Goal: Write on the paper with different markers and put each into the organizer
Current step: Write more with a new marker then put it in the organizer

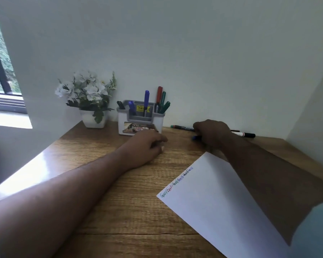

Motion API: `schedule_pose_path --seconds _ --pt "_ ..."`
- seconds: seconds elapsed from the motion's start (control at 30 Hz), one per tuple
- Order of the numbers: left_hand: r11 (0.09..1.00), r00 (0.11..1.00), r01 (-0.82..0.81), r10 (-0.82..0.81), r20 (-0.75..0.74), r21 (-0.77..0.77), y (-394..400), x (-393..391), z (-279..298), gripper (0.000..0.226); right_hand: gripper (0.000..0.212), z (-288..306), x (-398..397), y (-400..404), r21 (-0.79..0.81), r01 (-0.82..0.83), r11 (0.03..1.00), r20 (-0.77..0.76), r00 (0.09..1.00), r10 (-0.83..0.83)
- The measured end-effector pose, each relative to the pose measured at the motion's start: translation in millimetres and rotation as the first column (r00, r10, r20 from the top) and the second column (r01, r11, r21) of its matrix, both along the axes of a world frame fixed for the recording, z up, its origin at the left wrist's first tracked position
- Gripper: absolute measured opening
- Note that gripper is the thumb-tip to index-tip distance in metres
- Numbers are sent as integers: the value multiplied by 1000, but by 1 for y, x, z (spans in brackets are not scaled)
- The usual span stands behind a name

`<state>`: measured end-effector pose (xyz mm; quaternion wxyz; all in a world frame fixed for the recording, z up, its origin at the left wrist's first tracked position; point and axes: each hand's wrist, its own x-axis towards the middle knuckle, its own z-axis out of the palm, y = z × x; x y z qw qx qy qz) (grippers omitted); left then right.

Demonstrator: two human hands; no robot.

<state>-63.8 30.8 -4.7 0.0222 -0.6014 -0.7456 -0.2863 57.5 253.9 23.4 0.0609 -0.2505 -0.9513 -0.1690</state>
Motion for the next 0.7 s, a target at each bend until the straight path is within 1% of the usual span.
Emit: schedule_pose_path --seconds 0.13,0.2,0.23,0.27,0.3,0.33,0.37,0.4,0.43,0.47,0.5,0.53,0.57,0.6,0.63,0.67,0.7 --pt "1000 1000 3 -4 -28 -20 0 0 0 37 23 -1 6 -7 33 -94 995 48 995 93" --pt "1000 999 6 -7 -31 -26 0 1 0 37 16 3 10 -11 68 -139 988 7 990 139" --pt "1000 1000 7 -8 -27 -23 -1 1 0 37 13 8 11 -16 67 -159 985 -42 986 162" --pt "1000 1000 4 -5 -22 -13 -1 1 0 37 11 15 14 -20 41 -193 980 -124 973 196" --pt "1000 1000 0 0 -16 12 -2 1 1 38 7 22 18 -28 -10 -235 972 -242 944 225" --pt "999 1000 -6 6 -3 51 -3 3 1 39 6 29 25 -38 -86 -302 950 -400 884 244" --pt "994 1000 -9 7 24 107 -4 6 3 42 12 35 33 -51 -173 -389 905 -570 788 230" --pt "986 997 -6 -6 71 166 -5 13 5 47 16 41 42 -65 -250 -483 839 -706 684 183" --pt "976 990 7 -37 135 218 -6 22 9 54 17 45 52 -80 -317 -572 757 -796 595 115" --pt "968 974 25 -80 212 251 -6 33 12 58 13 47 63 -93 -376 -646 665 -845 533 40" --pt "958 956 50 -128 264 282 -4 44 15 58 7 46 71 -102 -428 -700 572 -866 499 -38" --pt "948 949 76 -164 271 310 -2 55 16 49 2 45 80 -109 -483 -734 477 -863 491 -118" --pt "933 953 107 -196 233 344 0 66 16 35 3 43 87 -112 -535 -752 385 -843 506 -183" --pt "919 958 133 -215 189 371 0 74 15 22 7 41 94 -114 -587 -753 298 -810 547 -213" --pt "911 959 157 -233 161 380 -1 80 14 15 10 38 100 -115 -633 -736 241 -774 599 -204" --pt "909 958 184 -251 139 375 -3 84 13 15 12 35 104 -115 -673 -707 218 -739 649 -177" --pt "908 958 216 -269 104 359 -5 85 11 17 14 31 107 -115 -696 -684 219 -716 681 -150"
